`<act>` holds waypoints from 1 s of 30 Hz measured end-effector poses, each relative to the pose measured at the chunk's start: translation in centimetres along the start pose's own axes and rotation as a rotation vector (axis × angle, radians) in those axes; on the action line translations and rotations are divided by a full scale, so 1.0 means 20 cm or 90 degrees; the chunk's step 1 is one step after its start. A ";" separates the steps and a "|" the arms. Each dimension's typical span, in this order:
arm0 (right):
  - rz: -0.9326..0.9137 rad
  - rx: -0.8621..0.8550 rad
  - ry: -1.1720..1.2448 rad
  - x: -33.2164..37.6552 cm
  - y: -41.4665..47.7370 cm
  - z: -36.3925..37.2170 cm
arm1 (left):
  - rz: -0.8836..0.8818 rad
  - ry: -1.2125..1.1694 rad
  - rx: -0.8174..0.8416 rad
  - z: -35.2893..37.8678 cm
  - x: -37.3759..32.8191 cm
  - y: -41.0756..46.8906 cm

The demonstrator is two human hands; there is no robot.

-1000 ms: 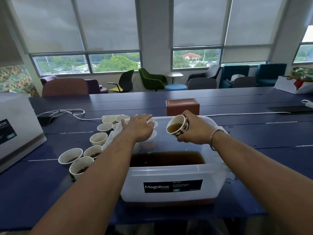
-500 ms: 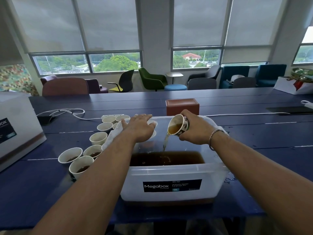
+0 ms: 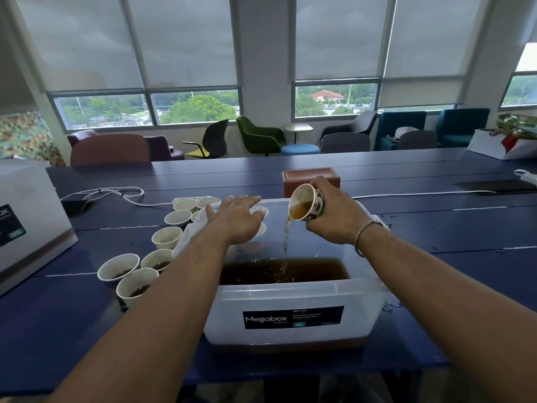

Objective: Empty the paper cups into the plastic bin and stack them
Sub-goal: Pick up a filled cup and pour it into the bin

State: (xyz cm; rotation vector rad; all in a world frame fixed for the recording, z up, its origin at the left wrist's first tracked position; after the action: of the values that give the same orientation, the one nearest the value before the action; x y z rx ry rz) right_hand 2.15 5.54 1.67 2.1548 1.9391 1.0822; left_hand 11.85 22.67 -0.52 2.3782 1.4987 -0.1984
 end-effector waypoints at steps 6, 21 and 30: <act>-0.001 0.000 -0.014 0.00 0.00 0.00 | 0.000 0.007 0.000 0.00 0.00 0.00; -0.004 -0.028 -0.045 -0.02 0.02 0.01 | 0.007 -0.003 0.004 0.00 0.00 -0.01; -0.011 -0.048 -0.073 -0.01 0.02 0.00 | 0.008 0.003 0.003 -0.01 0.00 -0.02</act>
State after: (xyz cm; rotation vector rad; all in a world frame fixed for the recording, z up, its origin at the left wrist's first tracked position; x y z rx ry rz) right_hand 2.42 5.32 1.73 2.1077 1.8350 0.9882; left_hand 11.52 22.82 -0.44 2.3938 1.4860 -0.1935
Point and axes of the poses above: each hand's wrist, its own y-axis towards the middle knuckle, its own z-axis out of the palm, x = y × z, the point moved 6 cm from there along y, towards the middle knuckle, and after that the axes turned 6 degrees about -x, right-handed, at the moved point
